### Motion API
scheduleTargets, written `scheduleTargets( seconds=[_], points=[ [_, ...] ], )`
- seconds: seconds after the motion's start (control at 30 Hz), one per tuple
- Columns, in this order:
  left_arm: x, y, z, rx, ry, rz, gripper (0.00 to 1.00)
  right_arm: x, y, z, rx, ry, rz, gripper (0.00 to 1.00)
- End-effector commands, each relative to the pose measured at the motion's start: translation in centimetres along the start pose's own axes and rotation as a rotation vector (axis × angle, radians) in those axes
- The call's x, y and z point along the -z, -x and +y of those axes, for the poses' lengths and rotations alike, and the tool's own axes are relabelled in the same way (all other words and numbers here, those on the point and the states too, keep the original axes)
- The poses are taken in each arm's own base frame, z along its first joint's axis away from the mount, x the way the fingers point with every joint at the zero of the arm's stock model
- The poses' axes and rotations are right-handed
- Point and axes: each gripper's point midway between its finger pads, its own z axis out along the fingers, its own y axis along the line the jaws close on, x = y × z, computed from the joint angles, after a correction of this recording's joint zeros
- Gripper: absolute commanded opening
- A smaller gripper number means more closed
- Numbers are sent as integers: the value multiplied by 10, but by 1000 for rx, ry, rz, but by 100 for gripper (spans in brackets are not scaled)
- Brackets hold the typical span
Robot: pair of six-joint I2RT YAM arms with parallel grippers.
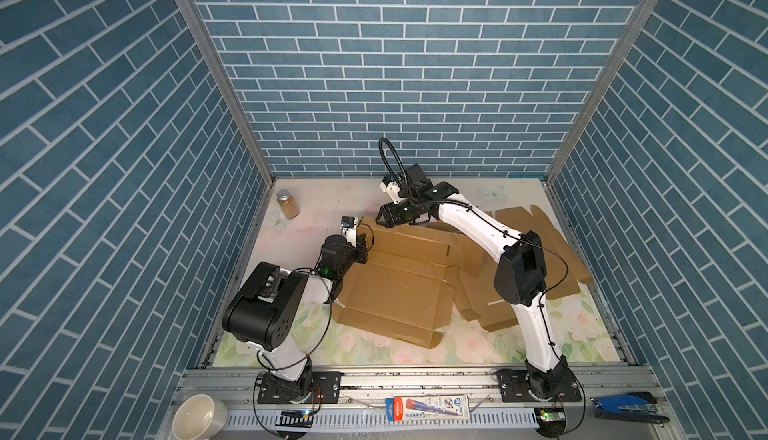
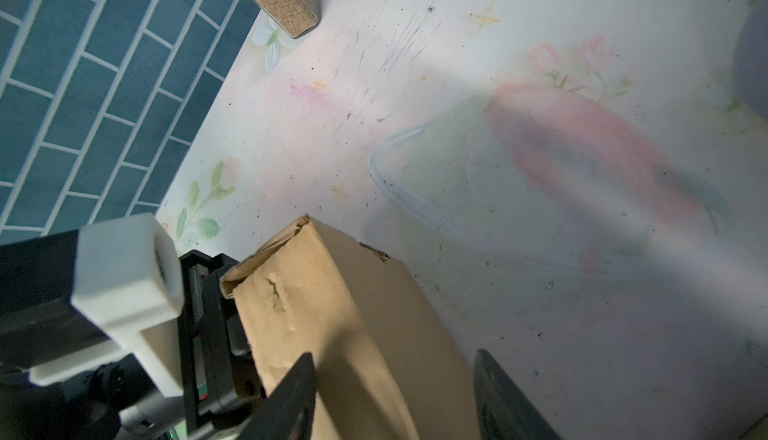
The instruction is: Fold the paper box
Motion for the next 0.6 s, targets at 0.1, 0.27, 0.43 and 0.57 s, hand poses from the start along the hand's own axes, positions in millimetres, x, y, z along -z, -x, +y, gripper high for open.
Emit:
scheduleTargets(
  seconds=[0.1,0.27,0.43,0.57],
  points=[
    [-3,3,-2,-5,-4,-14,10,-19,-15,-6,6,-28,69,61],
    [-3,4,1,-8,13,-12,10,-42,-45,-20,42,-85,160,60],
    [3,8,13,-37,87,-9,10,-40,-42,-15,56,-62,149,60],
    [9,7,20,-52,132,-5,10,-34,-37,-10,46,-47,138,60]
  ],
)
